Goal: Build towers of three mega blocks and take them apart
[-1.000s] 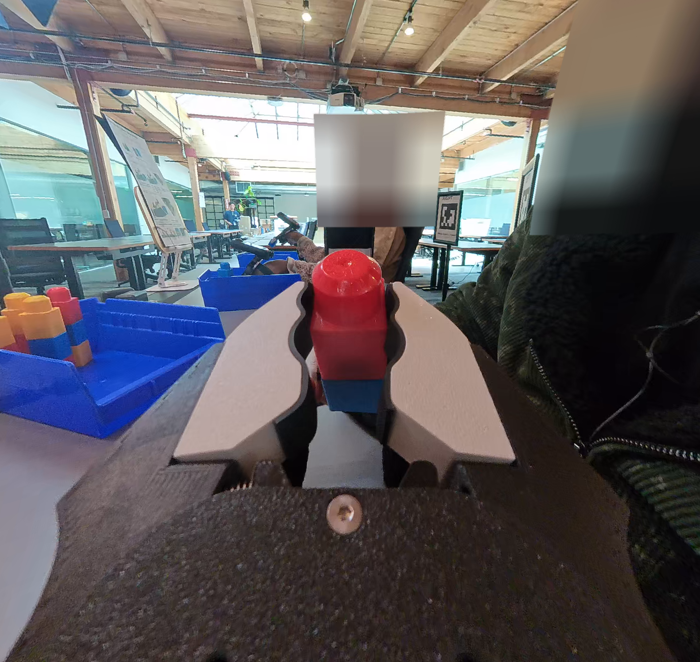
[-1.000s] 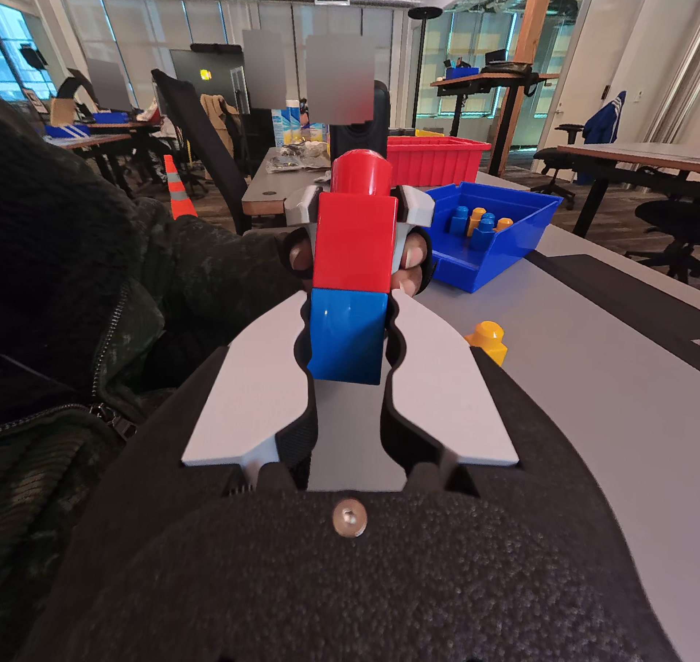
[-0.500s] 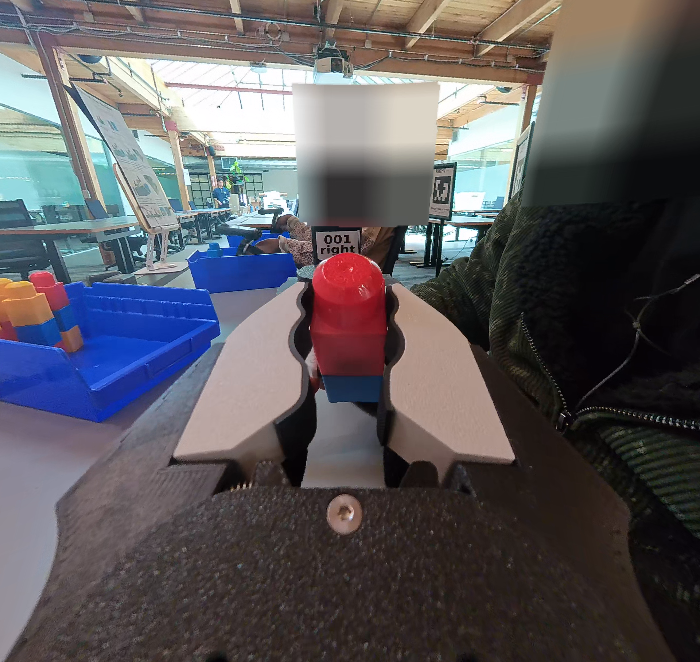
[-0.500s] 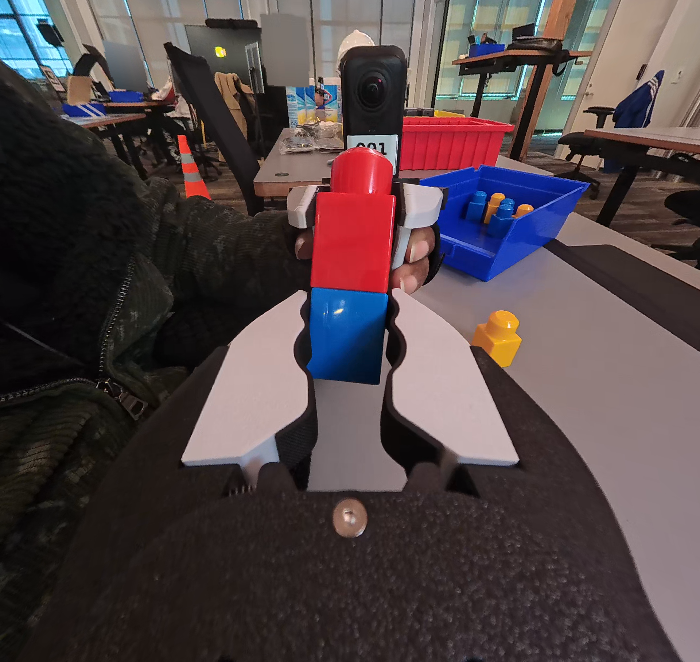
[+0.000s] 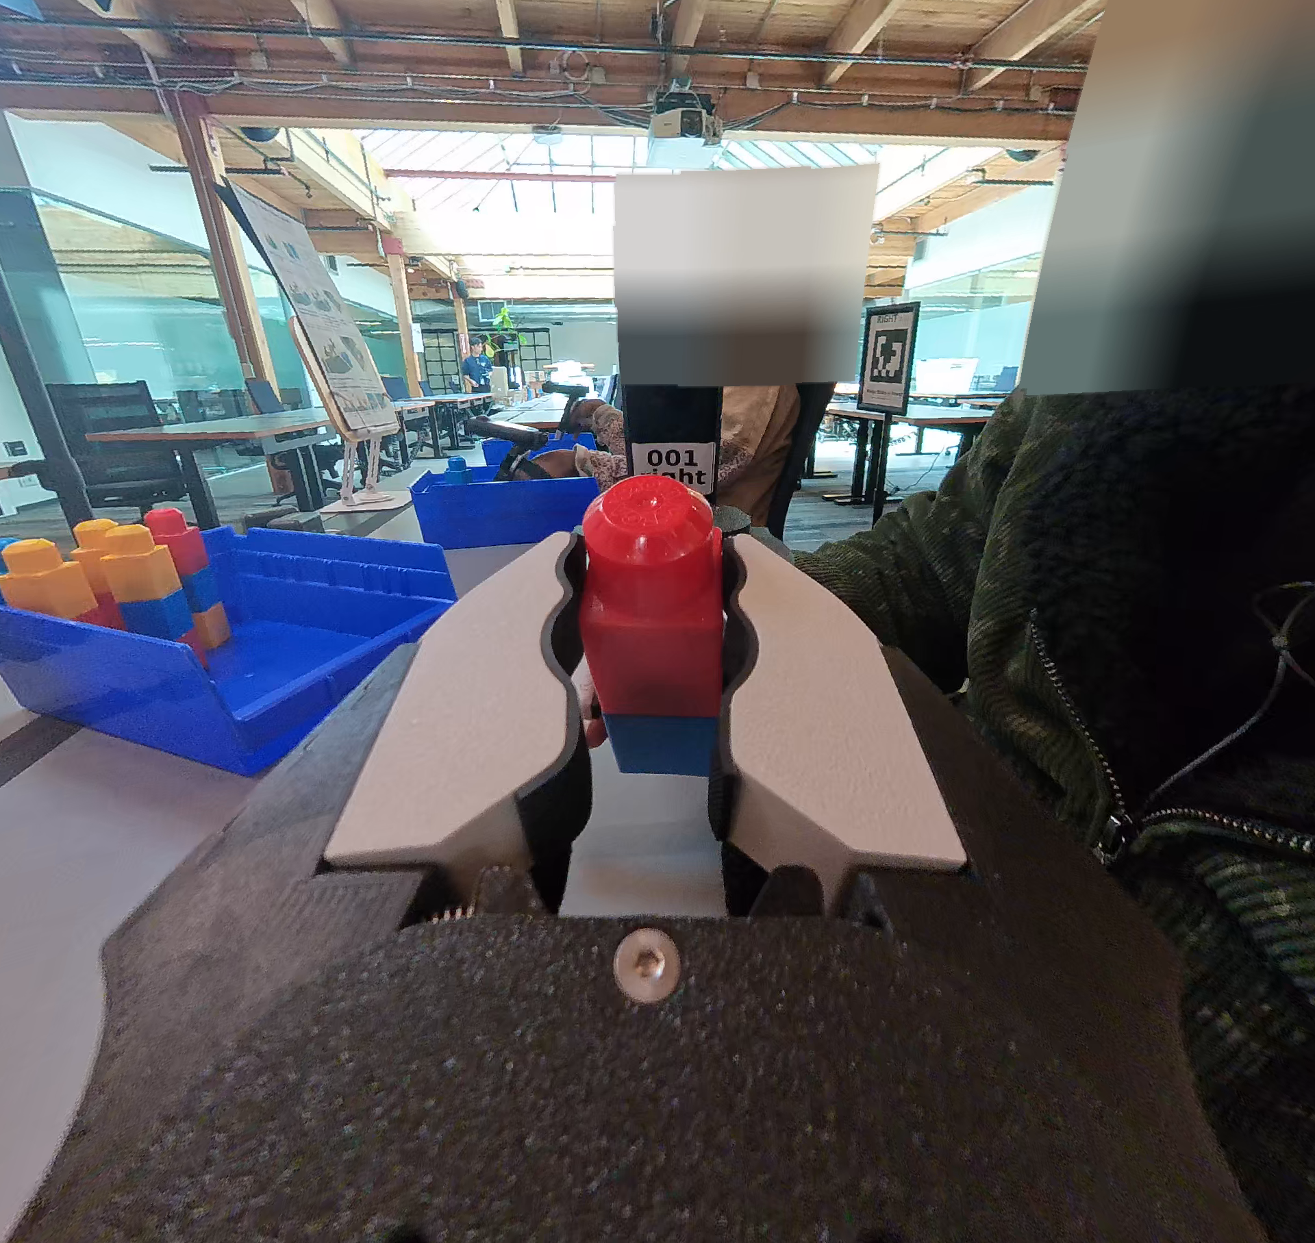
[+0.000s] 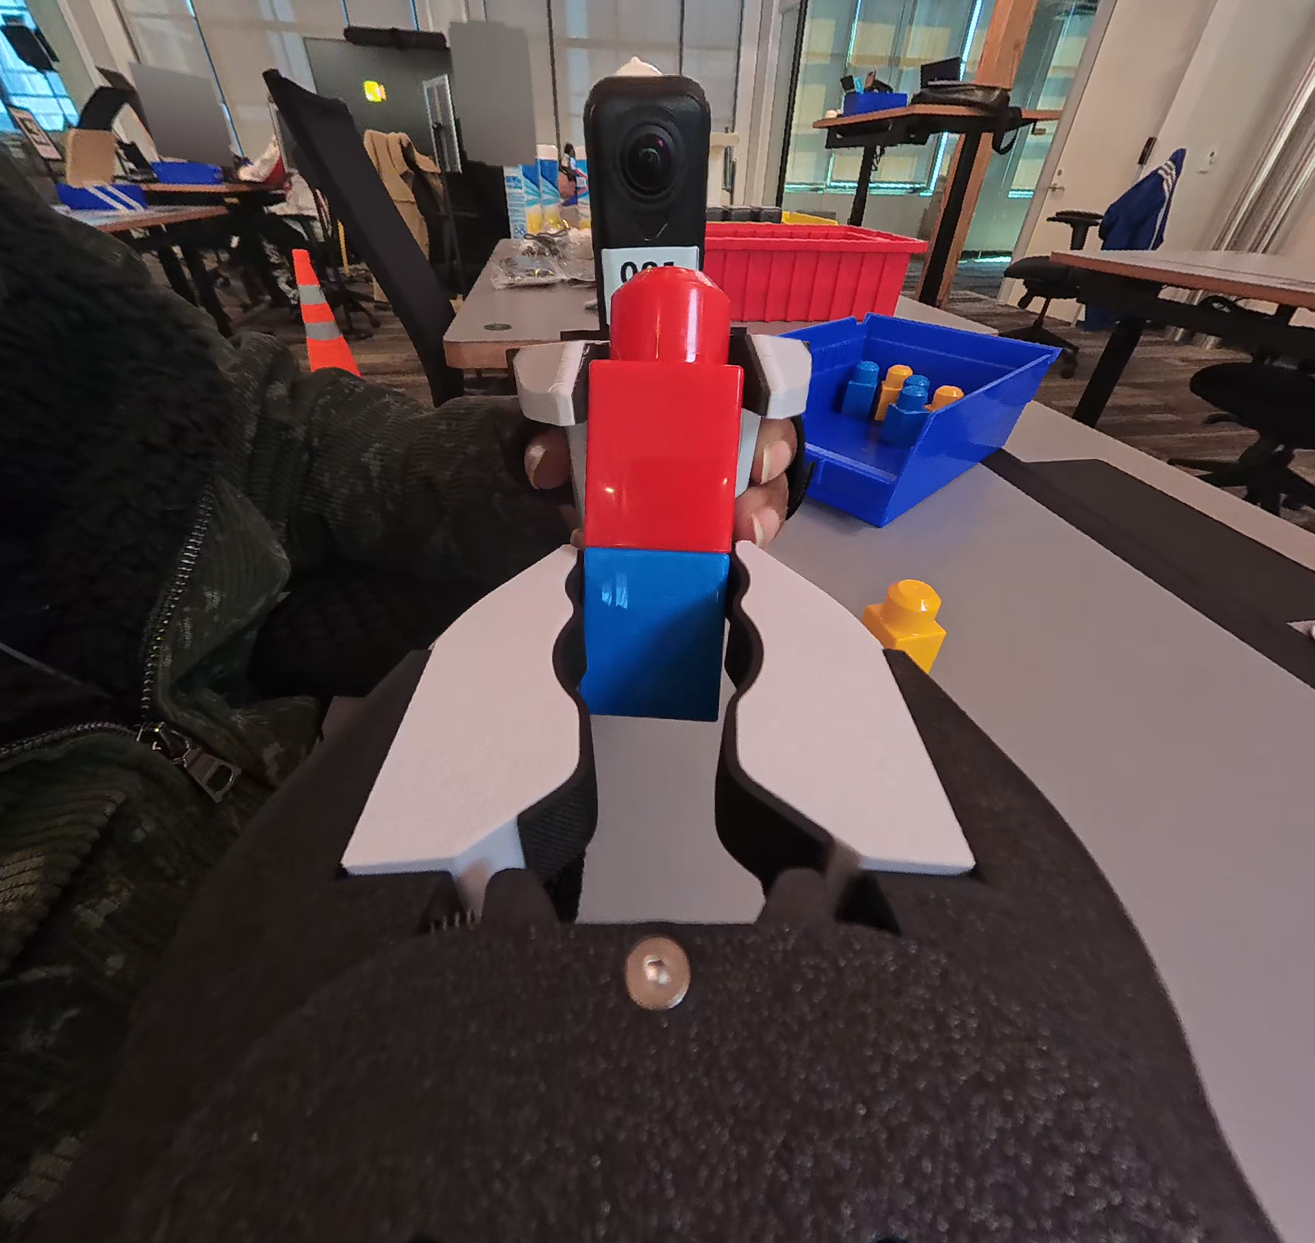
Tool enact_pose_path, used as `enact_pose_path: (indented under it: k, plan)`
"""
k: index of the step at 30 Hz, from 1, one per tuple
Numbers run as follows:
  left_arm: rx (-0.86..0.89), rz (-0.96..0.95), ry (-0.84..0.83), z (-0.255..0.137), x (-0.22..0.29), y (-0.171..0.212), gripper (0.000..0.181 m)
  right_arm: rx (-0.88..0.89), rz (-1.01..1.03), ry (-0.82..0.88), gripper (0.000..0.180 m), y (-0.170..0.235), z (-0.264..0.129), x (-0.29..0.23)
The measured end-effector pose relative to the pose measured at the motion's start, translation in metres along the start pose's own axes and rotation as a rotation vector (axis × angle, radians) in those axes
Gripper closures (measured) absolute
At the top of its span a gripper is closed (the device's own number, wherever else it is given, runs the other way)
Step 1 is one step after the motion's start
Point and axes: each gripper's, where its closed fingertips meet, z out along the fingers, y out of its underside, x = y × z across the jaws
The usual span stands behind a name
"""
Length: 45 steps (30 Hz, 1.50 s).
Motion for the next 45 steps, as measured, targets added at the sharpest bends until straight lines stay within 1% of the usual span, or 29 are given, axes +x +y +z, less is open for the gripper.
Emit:
enact_pose_path:
  k: [4, 8, 10, 11, 12, 14, 17, 19, 21, 23, 26, 27, 29, 32, 34, 36, 37, 39, 41, 42, 43, 45]
  plan:
    - [0.000, -0.008, -0.043, 0.000, -0.006, -0.001, 0.143, 0.014, 0.017, -0.009, 0.143, -0.001, 0.000, 0.004]
    - [-0.043, -0.022, -0.079, -0.005, -0.014, 0.004, 0.132, 0.054, 0.033, -0.001, 0.143, -0.003, -0.007, 0.010]
    - [-0.079, -0.023, -0.079, -0.005, -0.014, 0.012, 0.136, 0.064, 0.028, -0.003, 0.143, -0.003, -0.008, 0.011]
    - [-0.100, -0.012, -0.075, -0.003, -0.013, 0.016, 0.142, 0.062, 0.026, -0.011, 0.143, -0.002, -0.008, 0.010]
    - [-0.115, 0.002, -0.068, -0.002, -0.011, 0.018, 0.144, 0.048, 0.026, -0.018, 0.143, 0.001, -0.006, 0.009]
    - [-0.214, 0.013, -0.091, -0.004, -0.014, 0.025, 0.144, -0.011, 0.033, -0.011, 0.143, 0.011, -0.003, 0.013]
    - [-0.390, 0.030, -0.188, -0.020, -0.033, 0.040, 0.145, -0.117, 0.074, 0.015, 0.127, 0.023, -0.010, 0.027]
    - [-0.533, 0.064, -0.218, -0.033, -0.038, 0.058, 0.145, -0.117, 0.051, 0.055, 0.129, 0.018, -0.018, 0.037]
    - [-0.616, 0.079, -0.214, -0.037, -0.036, 0.073, 0.145, -0.134, 0.023, 0.077, 0.131, 0.018, -0.021, 0.040]
    - [-0.610, 0.062, -0.190, -0.032, -0.033, 0.080, 0.145, -0.197, 0.032, 0.057, 0.130, 0.030, -0.017, 0.037]
    - [-0.532, 0.006, -0.131, -0.022, -0.027, 0.087, 0.145, -0.374, 0.035, 0.034, 0.122, 0.071, -0.006, 0.033]
    - [-0.506, -0.011, -0.114, -0.019, -0.024, 0.087, 0.145, -0.391, 0.016, 0.036, 0.123, 0.079, -0.003, 0.033]
    - [-0.473, -0.013, -0.116, -0.016, -0.024, 0.085, 0.145, -0.370, 0.018, -0.001, 0.143, 0.082, 0.003, 0.026]
    - [-0.452, 0.043, -0.131, -0.019, -0.026, 0.076, 0.144, -0.310, 0.019, -0.017, 0.143, 0.071, 0.002, 0.026]
    - [-0.415, 0.054, -0.189, -0.032, -0.040, 0.058, 0.137, -0.303, 0.026, 0.012, 0.143, 0.067, -0.002, 0.032]
    - [-0.389, 0.029, -0.345, -0.061, -0.071, 0.042, 0.138, -0.323, 0.031, 0.053, 0.143, 0.069, -0.008, 0.040]
    - [-0.419, 0.024, -0.446, -0.081, -0.091, 0.043, 0.140, -0.337, 0.035, 0.075, 0.143, 0.072, -0.010, 0.045]
    - [-0.583, -0.021, -0.607, -0.128, -0.122, 0.069, 0.135, -0.360, 0.051, 0.112, 0.143, 0.077, -0.012, 0.053]
    - [-0.725, -0.192, -0.649, -0.160, -0.129, 0.105, 0.123, -0.385, 0.064, 0.129, 0.143, 0.083, -0.012, 0.057]
    - [-0.776, -0.279, -0.662, -0.170, -0.129, 0.120, 0.119, -0.395, 0.064, 0.132, 0.143, 0.086, -0.012, 0.058]
    - [-0.802, -0.324, -0.673, -0.173, -0.130, 0.130, 0.118, -0.405, 0.062, 0.137, 0.143, 0.088, -0.012, 0.058]
    - [-0.844, -0.311, -0.653, -0.169, -0.129, 0.142, 0.115, -0.415, 0.056, 0.138, 0.143, 0.090, -0.012, 0.058]
